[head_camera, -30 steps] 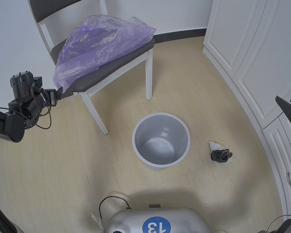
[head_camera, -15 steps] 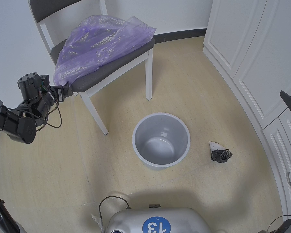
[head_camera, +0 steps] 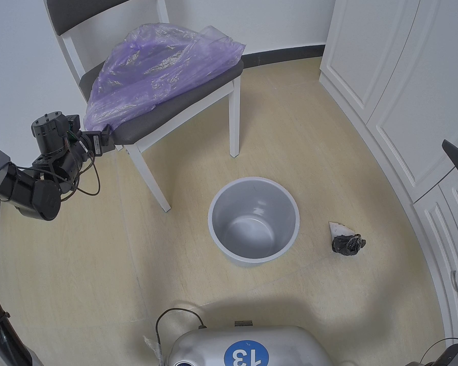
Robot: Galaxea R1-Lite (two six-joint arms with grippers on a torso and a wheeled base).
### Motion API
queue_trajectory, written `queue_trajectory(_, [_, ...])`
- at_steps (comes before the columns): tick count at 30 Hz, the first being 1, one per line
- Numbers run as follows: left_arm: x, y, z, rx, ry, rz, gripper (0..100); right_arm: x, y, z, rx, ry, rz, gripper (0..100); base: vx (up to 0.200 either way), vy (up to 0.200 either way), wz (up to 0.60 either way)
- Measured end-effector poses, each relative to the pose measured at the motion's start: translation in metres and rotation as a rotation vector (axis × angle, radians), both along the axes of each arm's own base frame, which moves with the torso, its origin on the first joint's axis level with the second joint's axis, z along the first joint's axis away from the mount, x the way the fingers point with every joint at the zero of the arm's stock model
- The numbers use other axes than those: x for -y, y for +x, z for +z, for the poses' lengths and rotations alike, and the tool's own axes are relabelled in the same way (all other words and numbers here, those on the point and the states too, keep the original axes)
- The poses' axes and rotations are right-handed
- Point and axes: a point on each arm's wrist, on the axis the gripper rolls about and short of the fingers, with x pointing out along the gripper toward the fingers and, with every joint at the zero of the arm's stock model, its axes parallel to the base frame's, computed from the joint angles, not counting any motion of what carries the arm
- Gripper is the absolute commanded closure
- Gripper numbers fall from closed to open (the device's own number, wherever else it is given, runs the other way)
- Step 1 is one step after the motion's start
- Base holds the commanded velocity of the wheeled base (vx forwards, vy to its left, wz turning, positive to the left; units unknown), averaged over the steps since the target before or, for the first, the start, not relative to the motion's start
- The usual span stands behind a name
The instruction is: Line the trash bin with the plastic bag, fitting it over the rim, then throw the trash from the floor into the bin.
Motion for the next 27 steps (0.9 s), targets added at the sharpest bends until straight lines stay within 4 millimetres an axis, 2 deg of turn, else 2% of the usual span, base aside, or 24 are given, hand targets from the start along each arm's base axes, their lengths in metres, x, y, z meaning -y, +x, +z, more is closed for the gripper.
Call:
queue_trajectory(15, [0.003,-0.003,0.006,0.014,-0.001,-0.013,100,0.001,-0.003,0.002,0.014,0.003,0.004,0,0.0,0.0,0.0])
queue_trajectory(21, [0.014,-0.011,0.019,0.047,-0.003,-0.042,100,0.001,-0.003,0.003,0.017,0.009,0.004,0,0.0,0.0,0.0])
queue_trajectory(27, [0.034,-0.029,0.039,0.091,-0.008,-0.1,100,0.001,-0.004,0.004,0.021,0.011,0.005,0,0.0,0.0,0.0])
